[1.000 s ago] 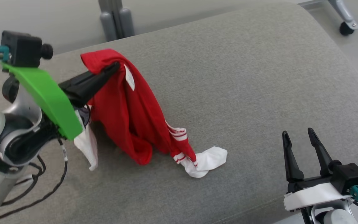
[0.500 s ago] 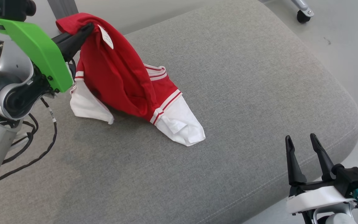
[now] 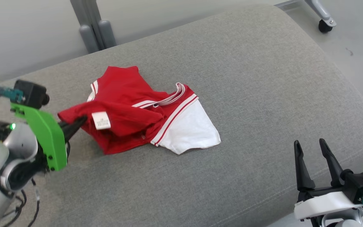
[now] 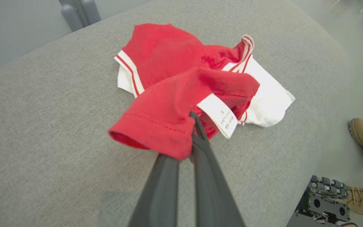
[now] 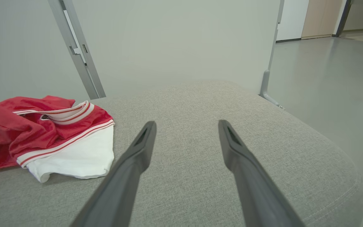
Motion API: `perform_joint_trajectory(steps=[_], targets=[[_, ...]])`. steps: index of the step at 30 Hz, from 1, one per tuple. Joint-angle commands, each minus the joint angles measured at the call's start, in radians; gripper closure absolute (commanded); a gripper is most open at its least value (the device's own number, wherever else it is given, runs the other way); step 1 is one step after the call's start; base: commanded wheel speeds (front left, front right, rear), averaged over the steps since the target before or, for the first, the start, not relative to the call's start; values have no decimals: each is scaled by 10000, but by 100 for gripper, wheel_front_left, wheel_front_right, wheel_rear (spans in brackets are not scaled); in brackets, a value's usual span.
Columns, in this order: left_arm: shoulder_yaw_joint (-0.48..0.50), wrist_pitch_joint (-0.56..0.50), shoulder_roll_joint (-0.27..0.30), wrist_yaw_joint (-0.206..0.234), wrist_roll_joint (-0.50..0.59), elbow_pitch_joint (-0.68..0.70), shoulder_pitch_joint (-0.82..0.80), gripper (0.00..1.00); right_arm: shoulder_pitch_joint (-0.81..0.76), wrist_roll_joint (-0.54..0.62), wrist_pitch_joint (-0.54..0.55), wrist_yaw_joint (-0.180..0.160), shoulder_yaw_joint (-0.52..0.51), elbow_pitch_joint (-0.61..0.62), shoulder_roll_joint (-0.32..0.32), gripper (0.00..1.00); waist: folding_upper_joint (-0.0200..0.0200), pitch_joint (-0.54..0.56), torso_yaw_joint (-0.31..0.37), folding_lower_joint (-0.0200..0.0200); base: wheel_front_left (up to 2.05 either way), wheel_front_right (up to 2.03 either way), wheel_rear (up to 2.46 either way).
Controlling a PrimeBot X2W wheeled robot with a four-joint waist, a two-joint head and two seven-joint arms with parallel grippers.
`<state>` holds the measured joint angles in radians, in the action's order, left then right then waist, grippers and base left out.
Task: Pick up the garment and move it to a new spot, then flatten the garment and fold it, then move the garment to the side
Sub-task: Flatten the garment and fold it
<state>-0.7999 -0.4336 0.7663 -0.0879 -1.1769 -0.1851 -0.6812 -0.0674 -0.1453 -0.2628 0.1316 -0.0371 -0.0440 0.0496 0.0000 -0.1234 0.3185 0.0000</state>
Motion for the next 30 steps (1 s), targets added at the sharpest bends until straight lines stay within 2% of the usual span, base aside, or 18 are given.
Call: perform_joint_trajectory(steps=[1,5,9,13,18,19,20,21,22,30], targets=[[-3,165,268,27,-150,269,614,100,-154,79,-29,-18,-62,16,16,0,0,69,-263,0,0,0,0],[-176,699,816,380,-512,1096,2381,100,-274,142,-29,-18,-169,32,13,0,0,81,-647,0,0,0,0],[-411,1634,919,826,-647,1235,4152,100,-126,191,-29,-18,-125,76,14,0,0,-58,-1087,0,0,0,0],[-555,2213,670,911,-722,834,4909,100,13,345,-29,-18,-43,83,18,0,0,-188,-1399,0,0,0,0],[-395,2948,261,729,-914,76,5280,100,38,499,-29,-18,-52,71,18,0,0,-221,-1673,0,0,0,0],[-363,3113,183,705,-860,-50,5289,94,24,527,-28,-18,-66,71,18,0,0,-215,-1711,0,0,0,0],[-322,3303,81,659,-836,-189,5323,62,4,558,-29,-18,-70,67,18,0,0,-202,-1745,0,0,0,0],[-278,3450,0,607,-860,-283,5350,43,-15,564,-29,-18,-82,61,18,0,0,-184,-1772,0,0,0,0],[-224,3625,-96,556,-922,-398,5397,0,-45,571,-29,-18,-90,49,18,0,0,-151,-1796,0,0,0,0],[26,4513,-357,495,-1015,-462,5752,0,-266,685,-29,-18,-148,30,18,0,0,81,-1995,0,0,0,0]])
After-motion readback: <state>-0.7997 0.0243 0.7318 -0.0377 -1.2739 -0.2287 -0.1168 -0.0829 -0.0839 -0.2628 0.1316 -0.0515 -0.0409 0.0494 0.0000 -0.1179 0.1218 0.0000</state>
